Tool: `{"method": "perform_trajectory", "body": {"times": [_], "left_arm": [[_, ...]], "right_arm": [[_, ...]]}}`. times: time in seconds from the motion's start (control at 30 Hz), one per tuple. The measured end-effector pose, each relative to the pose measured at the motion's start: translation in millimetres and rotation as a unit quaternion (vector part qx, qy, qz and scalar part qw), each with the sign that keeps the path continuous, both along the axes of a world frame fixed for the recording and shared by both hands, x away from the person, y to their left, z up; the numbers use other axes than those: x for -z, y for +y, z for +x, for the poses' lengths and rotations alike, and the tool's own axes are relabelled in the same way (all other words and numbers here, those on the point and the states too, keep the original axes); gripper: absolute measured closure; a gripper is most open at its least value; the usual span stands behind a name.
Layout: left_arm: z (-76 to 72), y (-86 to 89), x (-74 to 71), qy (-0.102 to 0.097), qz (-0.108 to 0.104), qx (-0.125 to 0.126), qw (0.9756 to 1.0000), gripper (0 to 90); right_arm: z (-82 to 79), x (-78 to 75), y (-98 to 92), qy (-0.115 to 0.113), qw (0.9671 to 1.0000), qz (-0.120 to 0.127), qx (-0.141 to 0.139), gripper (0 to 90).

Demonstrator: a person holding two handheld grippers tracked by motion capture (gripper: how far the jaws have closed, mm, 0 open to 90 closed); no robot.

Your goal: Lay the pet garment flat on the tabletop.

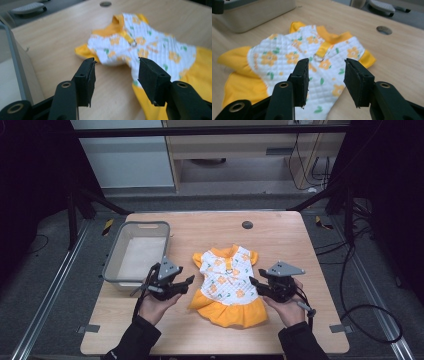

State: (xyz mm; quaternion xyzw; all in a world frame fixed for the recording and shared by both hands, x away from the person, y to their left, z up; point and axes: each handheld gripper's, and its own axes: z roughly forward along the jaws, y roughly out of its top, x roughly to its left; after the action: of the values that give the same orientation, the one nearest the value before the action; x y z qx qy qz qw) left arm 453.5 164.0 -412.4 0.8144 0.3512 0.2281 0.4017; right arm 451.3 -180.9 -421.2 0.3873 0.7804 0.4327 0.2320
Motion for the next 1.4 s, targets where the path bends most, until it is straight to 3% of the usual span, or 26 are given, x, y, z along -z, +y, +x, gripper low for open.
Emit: {"method": "perform_trajectory", "body": {"times": [0.2, 0.27, 0.43, 0.67, 0.83, 1.0, 1.07, 1.13, 1.27, 1.4], "left_arm": [[-20.5, 2.4, 25.3, 0.020, 0.004, 0.016, 0.9997, 46.9], [-21.8, 1.2, 32.3, 0.029, 0.015, 0.018, 0.9993, 47.3], [-26.3, -1.0, 45.6, 0.039, 0.022, 0.022, 0.9987, 48.1], [-27.5, -7.0, 57.2, 0.057, 0.033, 0.029, 0.9974, 50.0], [-25.4, -9.2, 60.1, 0.083, 0.031, 0.033, 0.9955, 63.2], [-26.0, -9.4, 57.3, 0.096, 0.024, 0.048, 0.9939, 82.9], [-27.5, -8.8, 53.7, 0.096, 0.017, 0.052, 0.9939, 85.4], [-29.9, -7.6, 49.3, 0.095, 0.007, 0.056, 0.9939, 85.9], [-36.1, -2.5, 40.4, 0.091, -0.010, 0.056, 0.9942, 86.1], [-39.2, 4.5, 34.2, 0.106, -0.027, 0.049, 0.9928, 86.1]], "right_arm": [[-22.2, 22.7, -11.3, 0.034, 0.9994, 0.004, -0.001, 52.4], [-27.5, 30.5, -14.6, 0.043, 0.9991, -0.003, -0.001, 52.2], [-36.9, 47.1, -19.0, 0.064, 0.9979, -0.014, -0.002, 51.9], [-38.7, 62.0, -20.7, 0.092, 0.9955, -0.023, 0.002, 55.0], [-37.7, 71.1, -17.1, 0.119, 0.9923, -0.033, -0.003, 61.1], [-37.3, 70.8, -15.6, 0.140, 0.9896, -0.031, 0.001, 78.6], [-36.8, 71.0, -16.5, 0.150, 0.9882, -0.028, -0.001, 86.5], [-37.1, 68.4, -17.2, 0.157, 0.9874, -0.018, -0.005, 88.0], [-40.5, 54.5, -20.9, 0.138, 0.9903, -0.006, -0.013, 88.4], [-45.0, 41.3, -31.0, 0.124, 0.9922, 0.011, -0.012, 87.8]]}}
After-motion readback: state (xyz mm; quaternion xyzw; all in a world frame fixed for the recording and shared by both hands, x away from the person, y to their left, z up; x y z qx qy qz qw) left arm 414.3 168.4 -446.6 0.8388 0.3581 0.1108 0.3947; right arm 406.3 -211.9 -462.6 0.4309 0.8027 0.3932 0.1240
